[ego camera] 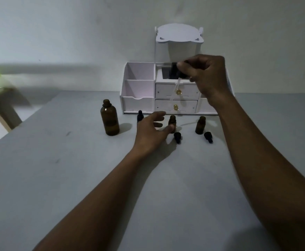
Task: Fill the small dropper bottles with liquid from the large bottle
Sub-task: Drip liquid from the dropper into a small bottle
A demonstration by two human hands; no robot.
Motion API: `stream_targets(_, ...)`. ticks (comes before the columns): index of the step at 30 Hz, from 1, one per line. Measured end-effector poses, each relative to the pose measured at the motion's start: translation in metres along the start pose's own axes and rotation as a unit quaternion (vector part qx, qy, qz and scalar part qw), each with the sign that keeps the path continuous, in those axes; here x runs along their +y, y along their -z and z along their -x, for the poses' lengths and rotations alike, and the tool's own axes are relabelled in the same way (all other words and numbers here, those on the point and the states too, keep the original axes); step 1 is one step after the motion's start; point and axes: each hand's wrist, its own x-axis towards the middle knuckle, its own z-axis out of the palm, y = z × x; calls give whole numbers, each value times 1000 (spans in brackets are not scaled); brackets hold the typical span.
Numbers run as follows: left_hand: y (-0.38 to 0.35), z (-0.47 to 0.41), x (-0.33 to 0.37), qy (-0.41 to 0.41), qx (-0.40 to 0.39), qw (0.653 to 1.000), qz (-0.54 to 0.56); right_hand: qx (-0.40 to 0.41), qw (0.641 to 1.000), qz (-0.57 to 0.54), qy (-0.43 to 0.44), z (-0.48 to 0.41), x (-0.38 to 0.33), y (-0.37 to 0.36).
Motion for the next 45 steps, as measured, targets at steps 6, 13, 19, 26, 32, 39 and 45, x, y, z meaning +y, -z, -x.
stream_targets(6,62,17,12,-107,122,987,-18,7,992,-125,15,1,-32,-19)
stream_targets(13,139,9,-23,-66,279,958,-8,-24,982,-187,-4,0,-50,-76)
stream_targets(19,157,2,-60,47,117,990,58,-34,971,-234,-39,1,-60,-115)
stream_targets(26,156,5,-62,50,70,992,92,-44,968,-242,-58,4,-58,-137)
stream_targets(32,158,6,-64,49,63,994,71,-78,975,-204,-52,10,-54,-150)
stream_targets(39,160,5,-66,46,55,995,73,-140,979,-147,-27,13,-47,-161)
stream_targets(45,160,5,-66,46,51,994,82,-192,978,-76,-29,21,-31,-173)
